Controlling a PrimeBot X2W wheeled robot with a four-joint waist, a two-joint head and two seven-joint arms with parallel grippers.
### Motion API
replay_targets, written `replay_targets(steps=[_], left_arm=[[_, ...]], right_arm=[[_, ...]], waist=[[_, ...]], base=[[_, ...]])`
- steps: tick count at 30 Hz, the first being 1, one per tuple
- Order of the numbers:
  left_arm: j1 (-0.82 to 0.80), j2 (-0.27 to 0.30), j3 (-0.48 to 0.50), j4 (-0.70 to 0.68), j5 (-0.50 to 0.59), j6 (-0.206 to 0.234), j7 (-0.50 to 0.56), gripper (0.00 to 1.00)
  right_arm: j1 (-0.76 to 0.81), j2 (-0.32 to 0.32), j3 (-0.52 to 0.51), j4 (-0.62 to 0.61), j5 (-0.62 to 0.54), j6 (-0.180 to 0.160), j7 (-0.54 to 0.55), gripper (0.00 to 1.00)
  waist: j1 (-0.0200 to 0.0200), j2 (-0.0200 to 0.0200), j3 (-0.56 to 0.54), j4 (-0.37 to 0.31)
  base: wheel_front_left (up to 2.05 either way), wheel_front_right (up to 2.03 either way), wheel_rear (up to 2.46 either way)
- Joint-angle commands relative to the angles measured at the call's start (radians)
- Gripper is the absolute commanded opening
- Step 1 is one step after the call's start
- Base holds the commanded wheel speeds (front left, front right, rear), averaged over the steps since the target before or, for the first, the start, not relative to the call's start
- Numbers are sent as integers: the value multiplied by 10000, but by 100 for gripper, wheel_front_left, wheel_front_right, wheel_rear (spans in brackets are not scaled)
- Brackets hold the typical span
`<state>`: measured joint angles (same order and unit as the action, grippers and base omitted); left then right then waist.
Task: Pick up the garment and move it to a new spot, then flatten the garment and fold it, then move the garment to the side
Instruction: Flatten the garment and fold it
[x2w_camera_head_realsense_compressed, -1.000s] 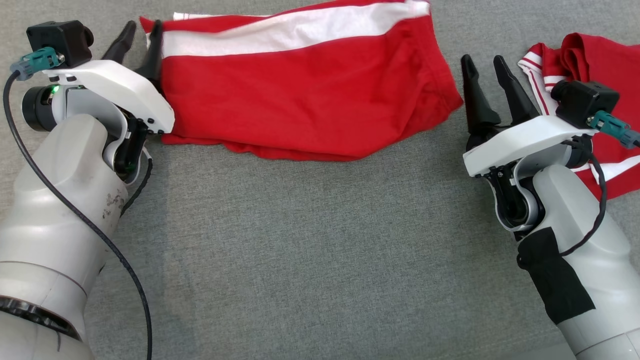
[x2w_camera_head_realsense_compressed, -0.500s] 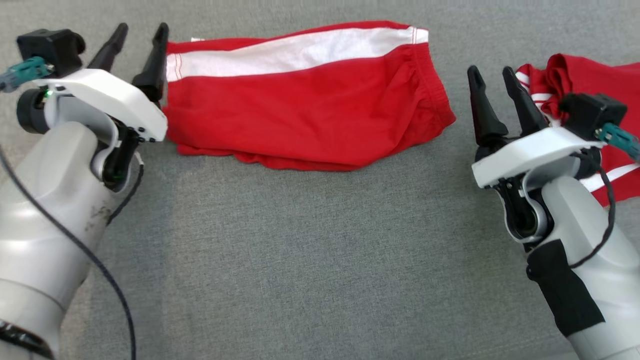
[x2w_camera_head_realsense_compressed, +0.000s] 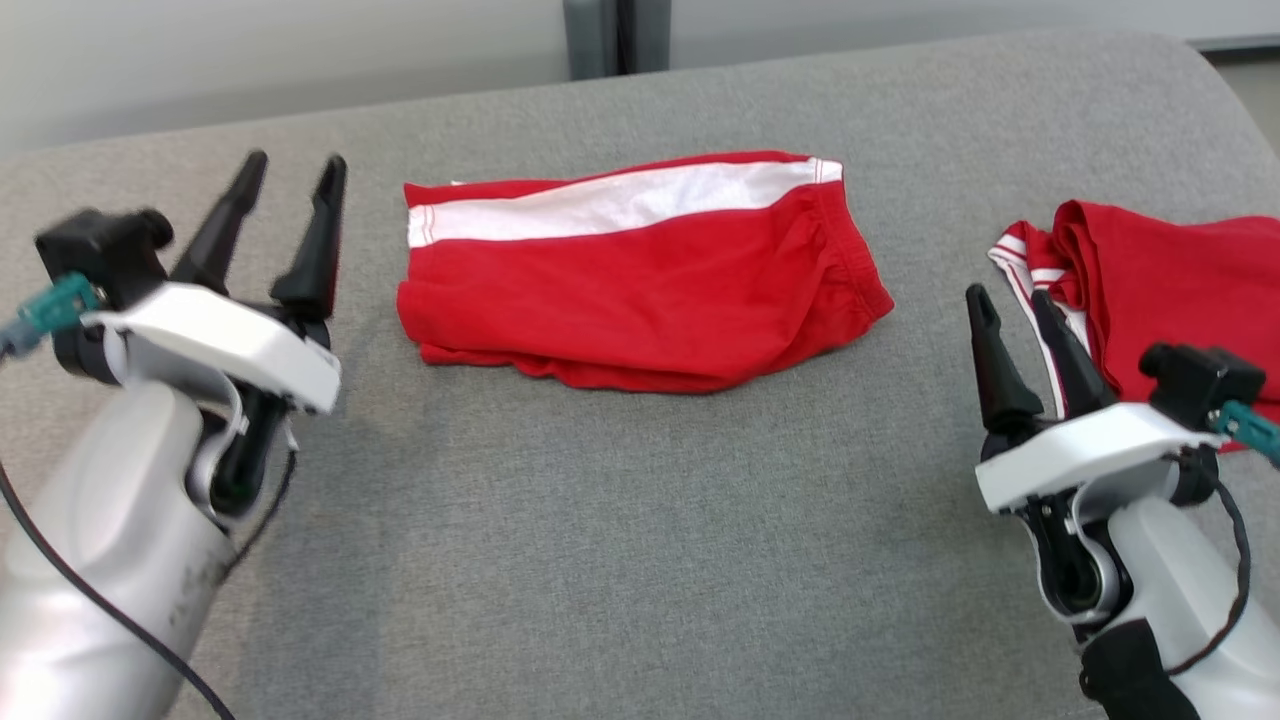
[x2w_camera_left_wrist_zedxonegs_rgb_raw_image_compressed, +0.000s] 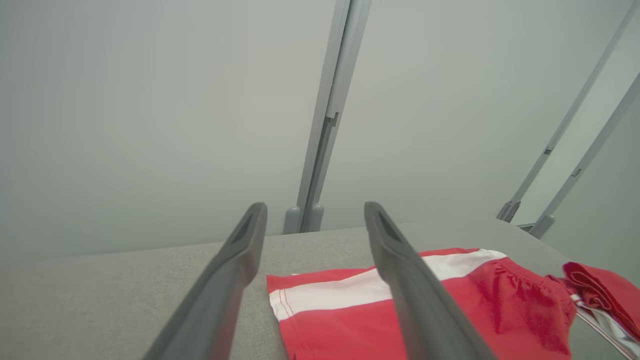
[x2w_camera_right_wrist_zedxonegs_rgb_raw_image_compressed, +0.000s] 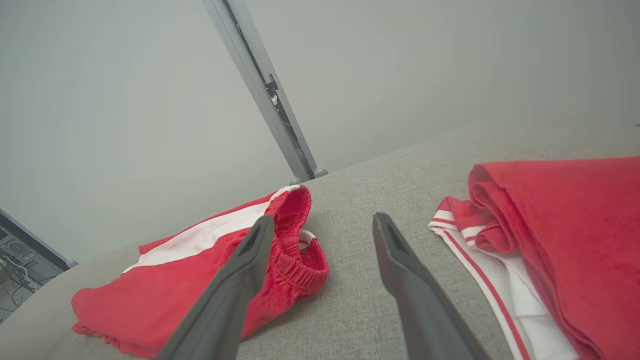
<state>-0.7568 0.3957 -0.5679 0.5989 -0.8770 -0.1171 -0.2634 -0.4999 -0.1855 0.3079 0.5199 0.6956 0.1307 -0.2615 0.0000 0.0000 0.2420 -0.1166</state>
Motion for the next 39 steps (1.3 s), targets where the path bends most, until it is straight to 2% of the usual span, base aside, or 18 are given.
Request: replay_targets(steps=[1, 12, 20, 30, 39], left_arm=[[730, -74, 315, -592, 356, 202, -7, 100], [4053, -693, 1412, -2975, 1585, 1155, -7, 100], [5528, -1231, 1342, -3776, 1951, 1311, -9, 100], [5571, -1538, 1152, -3959, 2115, 1227, -7, 100], [5396, -1602, 1145, -3905, 2187, 1164, -7, 100]], right_arm=[[452, -16, -148, -205, 65, 2, -49, 100], [1849, 180, -1004, -927, -329, 2, -50, 100], [1422, 233, -1341, -428, -500, 2, -49, 100], [-186, 247, -1788, 1760, -407, 2, -50, 100], [-1493, 179, -2728, 5066, -643, 2, 141, 100]], waist=[[0, 0, -420, 253], [0, 0, -1179, 745], [0, 0, -1301, 1616], [0, 0, -1008, 2783], [0, 0, -714, 3375]], base=[[0, 0, 0], [0, 0, 0], [0, 0, 0], [0, 0, 0], [0, 0, 0]])
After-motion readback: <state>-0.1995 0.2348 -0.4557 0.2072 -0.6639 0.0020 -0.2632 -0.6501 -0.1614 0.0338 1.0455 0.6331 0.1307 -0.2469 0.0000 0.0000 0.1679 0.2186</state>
